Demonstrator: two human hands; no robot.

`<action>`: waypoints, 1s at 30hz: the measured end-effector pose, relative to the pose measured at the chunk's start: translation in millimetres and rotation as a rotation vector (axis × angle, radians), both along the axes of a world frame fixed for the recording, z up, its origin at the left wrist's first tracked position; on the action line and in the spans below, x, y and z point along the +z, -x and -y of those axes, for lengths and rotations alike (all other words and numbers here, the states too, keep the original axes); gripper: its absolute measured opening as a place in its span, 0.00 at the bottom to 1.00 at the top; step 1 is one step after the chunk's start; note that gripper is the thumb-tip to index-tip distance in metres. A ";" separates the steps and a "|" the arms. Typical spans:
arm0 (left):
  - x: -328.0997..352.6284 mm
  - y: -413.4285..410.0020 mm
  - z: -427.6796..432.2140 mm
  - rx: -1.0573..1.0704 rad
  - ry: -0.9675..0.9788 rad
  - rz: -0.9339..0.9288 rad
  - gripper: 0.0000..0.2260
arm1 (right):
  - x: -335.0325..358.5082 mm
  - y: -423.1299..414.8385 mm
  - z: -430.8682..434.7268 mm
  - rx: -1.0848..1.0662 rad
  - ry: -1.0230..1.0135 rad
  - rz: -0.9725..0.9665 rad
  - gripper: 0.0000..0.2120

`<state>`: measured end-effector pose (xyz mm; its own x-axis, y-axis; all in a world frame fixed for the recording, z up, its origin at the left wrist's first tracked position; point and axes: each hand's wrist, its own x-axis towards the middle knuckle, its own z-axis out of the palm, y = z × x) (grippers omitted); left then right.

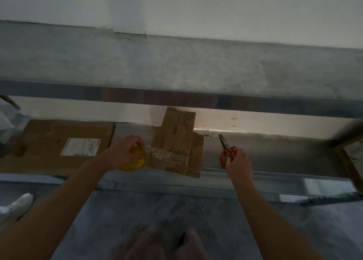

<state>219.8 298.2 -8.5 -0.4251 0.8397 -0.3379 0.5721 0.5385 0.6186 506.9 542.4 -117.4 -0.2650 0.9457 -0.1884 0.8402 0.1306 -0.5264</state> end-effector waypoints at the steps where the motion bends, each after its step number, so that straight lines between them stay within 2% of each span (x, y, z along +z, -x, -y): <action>1: -1.4 -1.8 0.7 0.017 -0.001 -0.004 0.09 | -1.2 -1.1 -1.4 0.026 -0.003 0.040 0.15; 4: -3.2 -5.0 2.0 0.033 -0.009 -0.013 0.09 | -1.6 -5.1 -0.7 0.086 0.008 0.152 0.24; 8: -2.0 -1.3 1.6 0.006 -0.015 0.002 0.09 | 3.3 -10.3 10.5 0.101 0.023 0.202 0.27; 10: -1.1 3.5 1.2 -0.019 -0.019 0.000 0.09 | 14.6 -7.1 23.9 0.108 -0.035 0.193 0.26; 12: -0.4 8.5 0.2 -0.041 -0.030 0.008 0.09 | 29.6 1.1 46.7 0.171 -0.188 0.191 0.26; 14: -0.2 12.6 -1.7 -0.073 -0.045 0.003 0.09 | 44.7 14.4 80.6 0.239 -0.347 0.075 0.25; 18: -0.4 21.7 -1.9 -0.145 -0.050 0.034 0.10 | 68.6 61.8 160.6 0.359 -0.415 -0.111 0.25; 20: -0.6 25.9 0.5 -0.171 -0.050 0.052 0.11 | 73.1 89.0 184.2 0.338 -0.406 -0.174 0.23; 25: -2.3 33.6 9.0 -0.222 -0.067 0.074 0.10 | 67.0 124.6 193.8 0.129 -0.234 -0.125 0.22; 30: -6.8 44.0 13.7 -0.258 -0.076 0.060 0.10 | 59.0 149.8 204.2 -0.001 -0.288 -0.151 0.25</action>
<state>175.8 284.6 -15.3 -0.1744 0.9416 -0.2880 0.6454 0.3302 0.6887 357.1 338.2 -58.3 -0.2689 0.9546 0.1280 0.7557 0.2915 -0.5865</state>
